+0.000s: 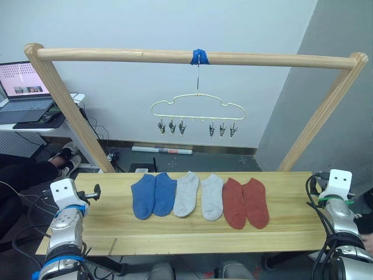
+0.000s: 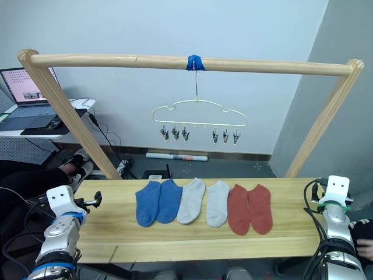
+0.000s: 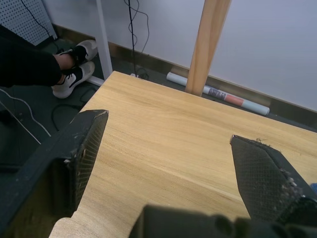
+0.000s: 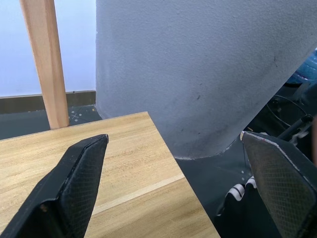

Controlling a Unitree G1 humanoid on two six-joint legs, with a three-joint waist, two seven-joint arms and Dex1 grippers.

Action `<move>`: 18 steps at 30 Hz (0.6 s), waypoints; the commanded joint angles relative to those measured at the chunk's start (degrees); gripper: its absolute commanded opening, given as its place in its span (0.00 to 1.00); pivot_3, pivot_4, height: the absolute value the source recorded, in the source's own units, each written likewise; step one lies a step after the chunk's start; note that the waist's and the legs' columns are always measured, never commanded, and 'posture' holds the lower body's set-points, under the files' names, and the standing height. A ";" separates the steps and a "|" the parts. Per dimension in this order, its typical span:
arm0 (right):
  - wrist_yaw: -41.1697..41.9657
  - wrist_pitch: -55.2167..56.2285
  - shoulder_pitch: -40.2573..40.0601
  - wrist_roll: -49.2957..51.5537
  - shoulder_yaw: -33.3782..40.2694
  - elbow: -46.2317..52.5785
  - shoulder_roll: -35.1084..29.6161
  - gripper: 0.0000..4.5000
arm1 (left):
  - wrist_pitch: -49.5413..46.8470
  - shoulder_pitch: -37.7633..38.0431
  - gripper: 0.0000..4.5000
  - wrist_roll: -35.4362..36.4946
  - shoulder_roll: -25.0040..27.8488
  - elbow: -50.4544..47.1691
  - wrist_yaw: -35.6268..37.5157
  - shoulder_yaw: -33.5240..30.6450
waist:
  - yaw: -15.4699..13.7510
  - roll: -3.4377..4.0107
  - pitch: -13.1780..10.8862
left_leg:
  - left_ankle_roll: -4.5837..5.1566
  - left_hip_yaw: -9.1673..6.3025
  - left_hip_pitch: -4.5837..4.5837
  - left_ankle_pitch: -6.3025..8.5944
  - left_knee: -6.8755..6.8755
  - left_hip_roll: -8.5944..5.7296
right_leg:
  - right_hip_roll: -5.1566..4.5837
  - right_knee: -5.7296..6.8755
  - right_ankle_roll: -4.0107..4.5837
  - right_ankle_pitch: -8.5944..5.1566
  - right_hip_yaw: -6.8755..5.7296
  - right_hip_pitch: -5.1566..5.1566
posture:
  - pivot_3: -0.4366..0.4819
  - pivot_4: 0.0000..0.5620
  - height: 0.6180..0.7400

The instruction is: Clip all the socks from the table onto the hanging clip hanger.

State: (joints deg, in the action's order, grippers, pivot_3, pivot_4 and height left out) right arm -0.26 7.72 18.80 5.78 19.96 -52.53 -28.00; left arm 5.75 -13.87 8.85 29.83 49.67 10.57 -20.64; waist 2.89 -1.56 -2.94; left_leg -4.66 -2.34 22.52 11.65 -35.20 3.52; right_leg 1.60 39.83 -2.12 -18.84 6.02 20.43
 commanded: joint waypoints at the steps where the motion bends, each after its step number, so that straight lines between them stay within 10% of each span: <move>1: -0.09 0.68 1.47 -0.03 0.11 0.99 -1.35 1.00 | 0.99 -0.37 0.99 0.87 0.47 -2.83 0.03 -0.91 | 0.00 0.00 0.00 | 0.00 0.00 0.00 0.00 0.00 0.00 | 0.00 0.00 0.00 0.00 0.00 0.00 | 0.54 0.00 1.00; 18: 3.73 0.94 -2.48 1.43 -1.01 9.86 1.05 1.00 | 0.17 3.69 0.99 6.78 1.09 -17.34 5.60 -3.91 | 0.04 0.02 -0.03 | 0.00 0.02 -0.01 0.00 0.01 0.04 | 0.00 0.00 0.04 -0.03 0.02 0.00 | 0.52 0.05 1.00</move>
State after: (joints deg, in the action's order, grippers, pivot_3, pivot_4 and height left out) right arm 1.80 7.62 16.26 5.96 19.00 -47.10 -26.97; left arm 5.32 -9.69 13.18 30.18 37.54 14.57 -22.79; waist 2.93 -1.53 -2.97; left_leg -4.66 -2.31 22.52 11.65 -35.18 3.57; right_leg 1.60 39.83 -2.03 -18.90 6.04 20.43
